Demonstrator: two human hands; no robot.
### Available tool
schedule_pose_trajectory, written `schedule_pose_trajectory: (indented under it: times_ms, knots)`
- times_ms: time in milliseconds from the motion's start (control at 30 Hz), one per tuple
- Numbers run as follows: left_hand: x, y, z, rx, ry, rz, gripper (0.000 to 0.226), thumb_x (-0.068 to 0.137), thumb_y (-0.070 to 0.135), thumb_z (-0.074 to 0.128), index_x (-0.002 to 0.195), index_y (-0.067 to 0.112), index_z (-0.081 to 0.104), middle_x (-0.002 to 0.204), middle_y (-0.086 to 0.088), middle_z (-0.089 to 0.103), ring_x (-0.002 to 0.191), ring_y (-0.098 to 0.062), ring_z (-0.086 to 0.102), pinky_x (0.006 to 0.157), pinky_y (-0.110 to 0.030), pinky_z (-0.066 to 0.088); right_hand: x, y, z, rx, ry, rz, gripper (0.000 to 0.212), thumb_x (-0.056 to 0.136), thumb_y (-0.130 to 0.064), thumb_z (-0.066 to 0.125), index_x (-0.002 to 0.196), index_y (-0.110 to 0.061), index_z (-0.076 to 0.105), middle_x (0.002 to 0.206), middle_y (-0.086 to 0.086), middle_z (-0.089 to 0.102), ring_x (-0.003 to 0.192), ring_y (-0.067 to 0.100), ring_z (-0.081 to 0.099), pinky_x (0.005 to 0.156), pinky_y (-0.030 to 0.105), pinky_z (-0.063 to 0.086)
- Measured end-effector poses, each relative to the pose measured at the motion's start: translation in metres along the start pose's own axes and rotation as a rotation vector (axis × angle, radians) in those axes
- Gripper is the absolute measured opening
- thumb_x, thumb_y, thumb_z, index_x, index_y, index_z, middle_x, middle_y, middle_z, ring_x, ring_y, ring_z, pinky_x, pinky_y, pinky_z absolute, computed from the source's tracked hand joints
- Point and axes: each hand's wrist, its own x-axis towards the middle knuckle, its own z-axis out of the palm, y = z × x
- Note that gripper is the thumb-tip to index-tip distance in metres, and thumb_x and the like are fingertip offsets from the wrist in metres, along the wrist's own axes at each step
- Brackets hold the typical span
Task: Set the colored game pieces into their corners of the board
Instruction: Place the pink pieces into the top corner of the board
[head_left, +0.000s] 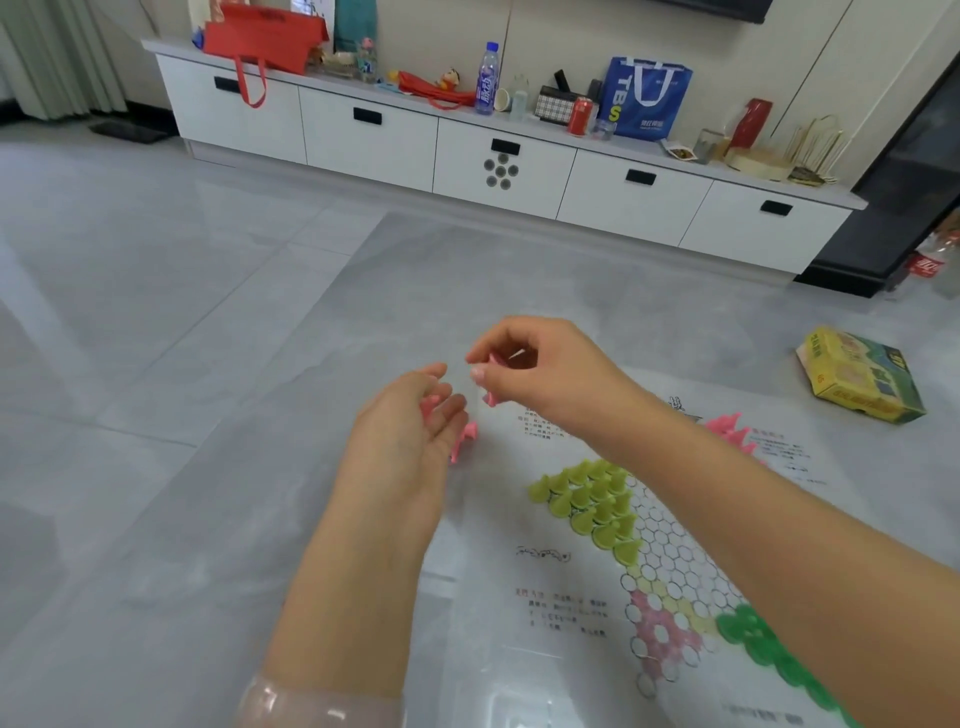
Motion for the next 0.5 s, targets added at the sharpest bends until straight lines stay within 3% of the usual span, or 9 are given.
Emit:
schedule_pose_trajectory:
  times_ms: [100, 200, 300, 433, 500]
  knots:
    - [-0.004, -0.005, 0.005, -0.107, -0.122, -0.097, 0.018, 0.088, 0.004, 0.040, 0.092, 0.001, 0.058, 0.081, -0.012, 0.053, 0.071, -0.019, 0.054, 0.085, -0.033, 0.051, -0.008, -0.018, -0.004, -0.042, -0.101, -0.106, 0.012, 0.081, -0.004, 0.063, 0.090, -0.011, 0.064, 0.075, 0.001, 0.061, 0.063, 0.017, 0.064, 0.065, 0.020, 0.054]
    - [-0.007, -0.006, 0.007, -0.209, -0.205, -0.149, 0.024, 0.091, 0.006, 0.035, 0.104, 0.000, 0.055, 0.095, -0.017, 0.054, 0.084, -0.022, 0.055, 0.077, -0.037, 0.057, -0.016, -0.021, -0.006, -0.100, -0.153, -0.121, 0.015, 0.082, -0.004, 0.063, 0.096, -0.010, 0.064, 0.084, 0.006, 0.068, 0.072, 0.020, 0.068, 0.070, 0.022, 0.056]
    - [-0.008, -0.007, 0.008, -0.236, -0.215, -0.160, 0.029, 0.095, 0.010, 0.031, 0.102, -0.005, 0.054, 0.093, -0.017, 0.057, 0.081, -0.022, 0.058, 0.078, -0.036, 0.054, -0.020, -0.018, -0.013, -0.144, -0.118, -0.127, 0.014, 0.083, -0.008, 0.062, 0.095, -0.013, 0.066, 0.087, 0.001, 0.070, 0.077, 0.009, 0.067, 0.074, 0.017, 0.054]
    - [-0.010, -0.009, 0.012, -0.208, -0.218, -0.169, 0.031, 0.096, 0.013, 0.030, 0.101, -0.007, 0.054, 0.098, -0.020, 0.058, 0.089, -0.026, 0.058, 0.085, -0.036, 0.051, -0.026, -0.016, -0.020, -0.368, -0.056, -0.200, 0.012, 0.084, -0.016, 0.062, 0.093, -0.017, 0.070, 0.089, -0.005, 0.068, 0.083, 0.004, 0.063, 0.081, 0.029, 0.052]
    - [-0.012, -0.010, 0.014, -0.215, -0.256, -0.184, 0.035, 0.097, 0.015, 0.028, 0.100, -0.008, 0.055, 0.090, -0.019, 0.061, 0.082, -0.022, 0.058, 0.083, -0.034, 0.052, -0.029, -0.015, -0.021, -0.475, -0.058, -0.235, 0.015, 0.083, -0.017, 0.061, 0.095, -0.017, 0.071, 0.088, -0.002, 0.066, 0.083, 0.008, 0.060, 0.080, 0.031, 0.050]
